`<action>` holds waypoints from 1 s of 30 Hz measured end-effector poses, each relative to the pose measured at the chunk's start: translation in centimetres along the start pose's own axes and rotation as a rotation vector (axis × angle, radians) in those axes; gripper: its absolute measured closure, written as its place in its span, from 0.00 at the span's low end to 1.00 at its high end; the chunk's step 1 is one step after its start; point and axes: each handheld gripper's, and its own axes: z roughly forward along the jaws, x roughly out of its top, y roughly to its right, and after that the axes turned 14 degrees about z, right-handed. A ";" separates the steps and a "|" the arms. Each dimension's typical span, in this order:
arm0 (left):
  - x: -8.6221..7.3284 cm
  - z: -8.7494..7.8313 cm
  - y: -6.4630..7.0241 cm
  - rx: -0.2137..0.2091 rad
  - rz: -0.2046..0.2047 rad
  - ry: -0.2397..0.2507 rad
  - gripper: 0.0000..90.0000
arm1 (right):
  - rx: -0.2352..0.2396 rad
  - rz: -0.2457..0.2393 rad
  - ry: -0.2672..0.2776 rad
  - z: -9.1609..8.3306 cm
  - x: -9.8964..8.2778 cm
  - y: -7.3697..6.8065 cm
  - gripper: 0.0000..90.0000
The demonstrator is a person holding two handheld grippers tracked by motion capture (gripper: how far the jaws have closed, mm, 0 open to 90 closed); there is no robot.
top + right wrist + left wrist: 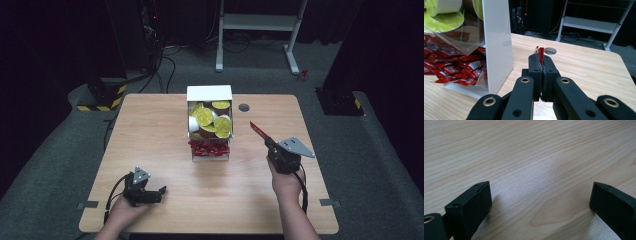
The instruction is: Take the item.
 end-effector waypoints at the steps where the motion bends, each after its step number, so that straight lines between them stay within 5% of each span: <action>1: 0.0 0.0 0.0 0.000 0.000 0.000 0.05 | -0.003 -0.005 -0.002 0.2 0.1 0.0 0.99; 30: 0.0 0.0 0.0 0.000 0.000 0.000 0.05 | -0.109 0.004 -0.092 5.3 -0.4 1.7 0.99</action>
